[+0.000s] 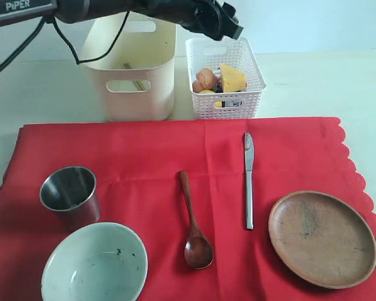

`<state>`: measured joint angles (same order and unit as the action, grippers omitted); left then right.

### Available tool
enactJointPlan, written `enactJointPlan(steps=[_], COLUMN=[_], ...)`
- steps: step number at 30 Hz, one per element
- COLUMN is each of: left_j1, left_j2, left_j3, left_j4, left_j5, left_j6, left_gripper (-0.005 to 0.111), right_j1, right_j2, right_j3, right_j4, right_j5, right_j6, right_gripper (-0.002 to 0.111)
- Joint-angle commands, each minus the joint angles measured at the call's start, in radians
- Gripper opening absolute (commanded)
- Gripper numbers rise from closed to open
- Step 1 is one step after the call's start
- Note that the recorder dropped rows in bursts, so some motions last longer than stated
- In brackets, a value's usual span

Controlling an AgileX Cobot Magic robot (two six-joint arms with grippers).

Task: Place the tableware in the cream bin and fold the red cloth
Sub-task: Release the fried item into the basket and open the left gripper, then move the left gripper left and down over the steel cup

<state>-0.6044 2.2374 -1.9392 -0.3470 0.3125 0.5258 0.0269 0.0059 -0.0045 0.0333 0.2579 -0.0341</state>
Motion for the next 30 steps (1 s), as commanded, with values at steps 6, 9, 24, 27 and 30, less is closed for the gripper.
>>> enactJointPlan(steps=[6, 9, 24, 27, 30], left_j1=[0.001, 0.005, 0.112, 0.148, 0.178], left_j2=[-0.12, -0.152, -0.229, -0.231, -0.239], left_j3=[-0.002, -0.002, -0.002, -0.002, 0.003], left_j4=[0.014, 0.032, 0.11, 0.11, 0.108], left_j5=[0.142, 0.255, 0.795, 0.855, 0.884], left_j6=[-0.005, -0.005, -0.237, -0.262, -0.279], left_gripper=[0.033, 0.016, 0.0, 0.0, 0.0], right_j1=[-0.006, -0.006, -0.006, -0.006, -0.006], right_j2=[-0.006, -0.006, -0.006, -0.006, -0.006], right_j3=[0.005, 0.005, 0.005, 0.005, 0.005], right_j4=[0.002, 0.002, 0.002, 0.002, 0.002], right_j5=[-0.014, -0.014, -0.014, -0.014, -0.014], right_j6=[0.001, 0.001, 0.001, 0.001, 0.001], right_gripper=[0.0, 0.0, 0.0, 0.0, 0.0])
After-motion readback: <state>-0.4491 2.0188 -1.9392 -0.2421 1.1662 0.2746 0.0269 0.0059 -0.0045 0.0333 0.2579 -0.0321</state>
